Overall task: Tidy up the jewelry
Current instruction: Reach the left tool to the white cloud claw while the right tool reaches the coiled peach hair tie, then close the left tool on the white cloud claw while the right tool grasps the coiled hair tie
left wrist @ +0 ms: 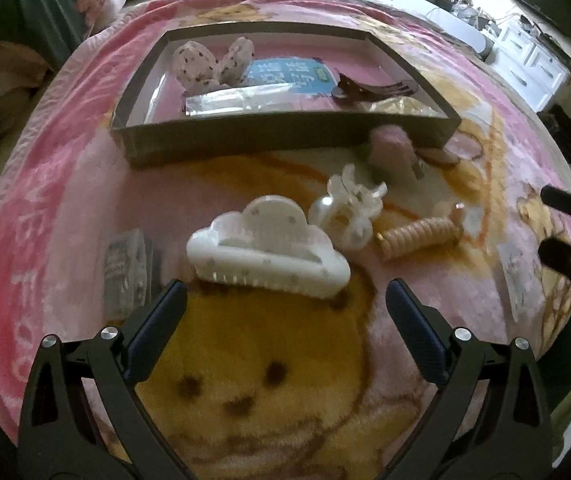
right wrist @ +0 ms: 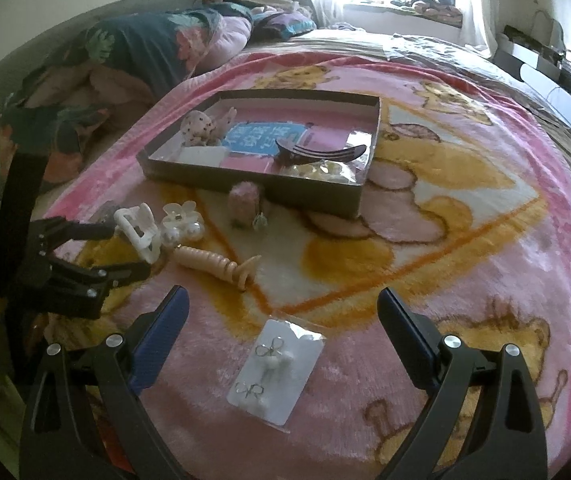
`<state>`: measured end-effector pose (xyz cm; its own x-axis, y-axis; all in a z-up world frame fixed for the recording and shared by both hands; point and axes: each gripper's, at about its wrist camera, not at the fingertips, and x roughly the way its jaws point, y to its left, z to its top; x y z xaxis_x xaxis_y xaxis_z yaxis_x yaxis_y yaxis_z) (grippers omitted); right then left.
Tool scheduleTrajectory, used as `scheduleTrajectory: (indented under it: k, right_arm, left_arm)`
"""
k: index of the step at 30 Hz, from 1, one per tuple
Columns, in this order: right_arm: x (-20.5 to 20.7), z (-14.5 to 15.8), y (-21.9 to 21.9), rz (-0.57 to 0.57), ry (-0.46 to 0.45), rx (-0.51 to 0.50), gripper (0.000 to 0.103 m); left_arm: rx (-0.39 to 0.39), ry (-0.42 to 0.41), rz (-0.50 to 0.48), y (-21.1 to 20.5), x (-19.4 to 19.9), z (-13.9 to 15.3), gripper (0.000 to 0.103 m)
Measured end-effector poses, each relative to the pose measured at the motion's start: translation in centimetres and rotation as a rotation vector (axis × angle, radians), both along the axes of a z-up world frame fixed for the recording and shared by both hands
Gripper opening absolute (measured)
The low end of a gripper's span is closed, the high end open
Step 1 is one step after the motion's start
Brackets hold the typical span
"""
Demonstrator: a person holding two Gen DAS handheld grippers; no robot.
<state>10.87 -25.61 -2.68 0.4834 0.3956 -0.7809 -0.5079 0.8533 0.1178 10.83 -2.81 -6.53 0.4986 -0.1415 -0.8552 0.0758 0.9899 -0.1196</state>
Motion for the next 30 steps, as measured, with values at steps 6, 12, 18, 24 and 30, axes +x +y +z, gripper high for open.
scheduleTrajectory:
  k: [6, 12, 18, 24, 30]
  right_arm:
    - [1.1, -1.3, 1.6, 0.053, 0.048, -0.007, 0.093]
    - [2.3, -2.4, 4.0, 0.137, 0.091, -0.028, 0.084]
    - [4.0, -4.3, 6.1, 0.19, 0.145, -0.052, 0.074]
    - [4.3, -4.9, 6.5, 0.209, 0.144, -0.034, 0.054]
    - [3.6, -4.4, 6.0, 0.219, 0.119, -0.014, 0.037]
  left_arm:
    - [-0.011, -0.015, -0.011, 0.6, 1.1, 0.0, 0.084]
    - [-0.035, -0.017, -0.029, 1.0, 2.0, -0.1, 0.074]
    - [-0.044, -0.014, -0.054, 1.0, 2.3, -0.2, 0.072]
    - [-0.05, -0.016, -0.057, 1.1, 2.2, -0.2, 0.072]
    - [-0.06, -0.021, -0.057, 1.0, 1.8, 0.2, 0.071]
